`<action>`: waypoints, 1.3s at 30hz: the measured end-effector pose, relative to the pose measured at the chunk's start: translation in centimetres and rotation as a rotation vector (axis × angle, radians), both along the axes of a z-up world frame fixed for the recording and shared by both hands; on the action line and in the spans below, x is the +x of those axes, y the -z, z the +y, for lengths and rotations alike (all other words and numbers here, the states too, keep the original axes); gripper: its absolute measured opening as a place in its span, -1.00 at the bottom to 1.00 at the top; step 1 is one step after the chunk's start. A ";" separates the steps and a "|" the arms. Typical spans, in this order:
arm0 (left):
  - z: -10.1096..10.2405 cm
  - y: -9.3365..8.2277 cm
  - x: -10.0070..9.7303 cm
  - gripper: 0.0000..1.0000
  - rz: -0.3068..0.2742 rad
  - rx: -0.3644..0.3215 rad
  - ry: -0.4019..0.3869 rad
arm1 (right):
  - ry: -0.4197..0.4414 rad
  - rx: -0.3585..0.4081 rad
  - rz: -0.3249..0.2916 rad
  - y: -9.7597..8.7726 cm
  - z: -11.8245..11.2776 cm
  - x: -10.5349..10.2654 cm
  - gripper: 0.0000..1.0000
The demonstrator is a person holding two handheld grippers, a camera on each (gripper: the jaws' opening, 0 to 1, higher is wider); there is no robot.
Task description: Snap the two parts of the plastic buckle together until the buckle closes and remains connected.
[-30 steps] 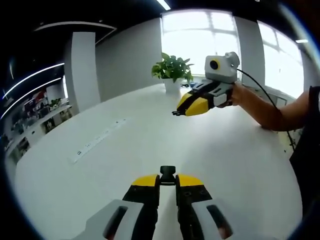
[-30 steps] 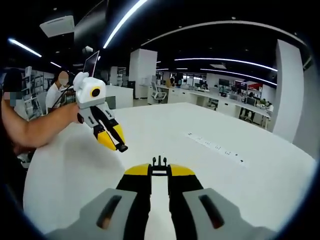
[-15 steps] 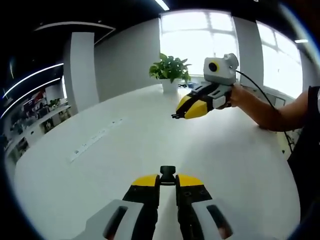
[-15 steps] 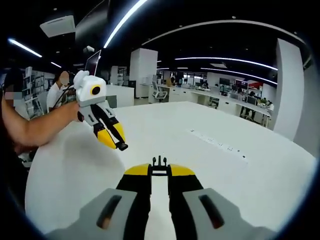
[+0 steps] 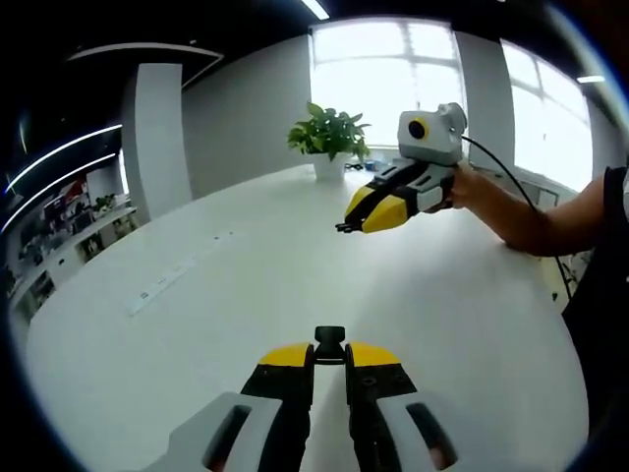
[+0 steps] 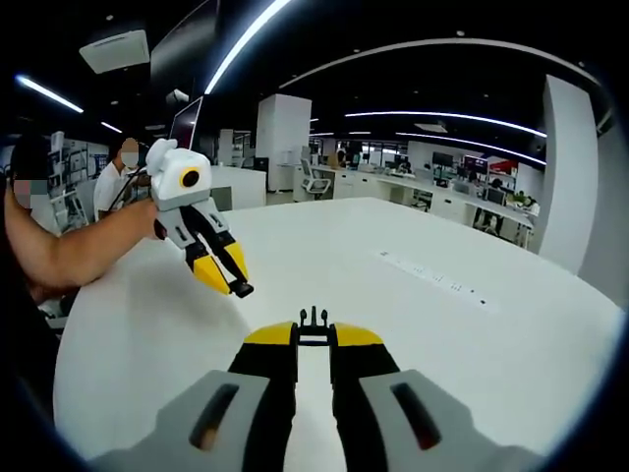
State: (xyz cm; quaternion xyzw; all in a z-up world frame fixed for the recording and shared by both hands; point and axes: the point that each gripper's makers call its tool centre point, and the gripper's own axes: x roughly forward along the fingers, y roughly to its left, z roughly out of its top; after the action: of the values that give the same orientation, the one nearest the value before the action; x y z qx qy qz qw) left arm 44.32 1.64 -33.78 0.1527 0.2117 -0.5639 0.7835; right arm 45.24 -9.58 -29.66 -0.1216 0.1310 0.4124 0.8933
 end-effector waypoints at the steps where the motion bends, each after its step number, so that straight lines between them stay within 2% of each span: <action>1: 0.0 0.0 -0.1 -0.79 0.002 -0.002 0.001 | 0.000 0.001 0.000 0.0 0.0 -0.1 -0.80; 39: 0.4 1.1 -4.6 -0.79 0.038 -0.012 0.024 | 0.000 0.014 0.022 2.2 0.0 -4.2 -0.80</action>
State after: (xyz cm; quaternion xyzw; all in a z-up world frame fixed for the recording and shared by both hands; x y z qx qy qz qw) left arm 39.77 2.02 -34.92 0.1399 0.2214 -0.5773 0.7734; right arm 41.06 -9.54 -31.91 -0.1111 0.1378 0.4145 0.8927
